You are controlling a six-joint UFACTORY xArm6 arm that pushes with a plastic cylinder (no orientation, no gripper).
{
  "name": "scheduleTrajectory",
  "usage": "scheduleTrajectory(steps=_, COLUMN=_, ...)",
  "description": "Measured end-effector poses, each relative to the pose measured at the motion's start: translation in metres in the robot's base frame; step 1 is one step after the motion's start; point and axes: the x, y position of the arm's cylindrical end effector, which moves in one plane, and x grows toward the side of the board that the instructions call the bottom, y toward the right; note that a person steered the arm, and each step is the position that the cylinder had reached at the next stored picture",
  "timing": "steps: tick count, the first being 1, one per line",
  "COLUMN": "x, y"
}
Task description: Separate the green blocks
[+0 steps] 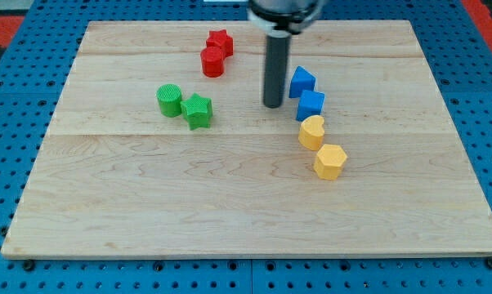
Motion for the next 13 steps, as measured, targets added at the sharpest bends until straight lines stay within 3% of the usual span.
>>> scheduleTrajectory(steps=1, x=-0.02, y=-0.029)
scheduleTrajectory(steps=3, x=-0.039, y=0.071)
scheduleTrajectory(steps=5, x=-0.063, y=-0.005)
scheduleTrajectory(steps=8, x=-0.078, y=-0.012)
scheduleTrajectory(steps=11, x=-0.028, y=-0.02)
scheduleTrajectory(steps=12, x=0.031, y=-0.02)
scheduleTrajectory(steps=13, x=0.087, y=-0.08)
